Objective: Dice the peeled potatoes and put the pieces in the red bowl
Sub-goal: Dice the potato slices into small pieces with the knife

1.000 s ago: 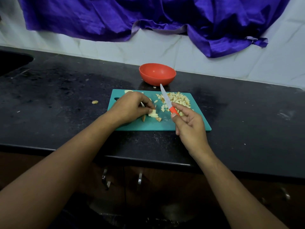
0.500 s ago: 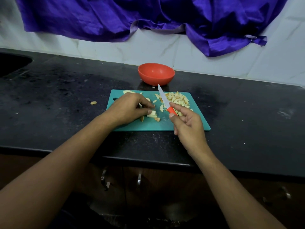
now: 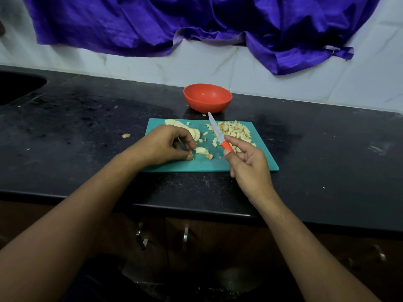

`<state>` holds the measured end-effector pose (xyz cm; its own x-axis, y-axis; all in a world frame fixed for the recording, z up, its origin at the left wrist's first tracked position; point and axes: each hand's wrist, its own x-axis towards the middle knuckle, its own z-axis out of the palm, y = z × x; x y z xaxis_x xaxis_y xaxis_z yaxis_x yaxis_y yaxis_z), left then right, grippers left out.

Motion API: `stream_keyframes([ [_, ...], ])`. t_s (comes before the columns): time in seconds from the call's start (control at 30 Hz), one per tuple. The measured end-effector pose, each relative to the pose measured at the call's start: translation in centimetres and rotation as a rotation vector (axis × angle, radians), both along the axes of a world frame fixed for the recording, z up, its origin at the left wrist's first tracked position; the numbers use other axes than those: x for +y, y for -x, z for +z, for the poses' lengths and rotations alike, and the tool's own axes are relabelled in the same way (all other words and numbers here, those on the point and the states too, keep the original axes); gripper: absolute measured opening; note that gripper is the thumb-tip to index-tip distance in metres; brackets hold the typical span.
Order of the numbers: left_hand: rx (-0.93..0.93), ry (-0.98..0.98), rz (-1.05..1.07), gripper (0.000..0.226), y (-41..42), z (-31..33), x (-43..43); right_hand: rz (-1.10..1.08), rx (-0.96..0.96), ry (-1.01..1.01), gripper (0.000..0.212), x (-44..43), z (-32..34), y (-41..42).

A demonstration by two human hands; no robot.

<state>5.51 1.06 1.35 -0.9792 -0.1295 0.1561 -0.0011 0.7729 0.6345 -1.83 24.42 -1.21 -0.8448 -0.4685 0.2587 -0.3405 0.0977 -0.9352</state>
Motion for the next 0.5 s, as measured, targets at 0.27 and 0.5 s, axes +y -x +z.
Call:
stream_keyframes([
  [0.27,0.145,0.136,0.045,0.018,0.6,-1.1,1.9,0.008,0.000,0.009,0.037,-0.1,-0.3,0.2],
  [0.5,0.220,0.180,0.092,0.037,1.4,-1.7,2.0,0.006,0.004,0.008,0.037,-0.1,-0.3,0.1],
])
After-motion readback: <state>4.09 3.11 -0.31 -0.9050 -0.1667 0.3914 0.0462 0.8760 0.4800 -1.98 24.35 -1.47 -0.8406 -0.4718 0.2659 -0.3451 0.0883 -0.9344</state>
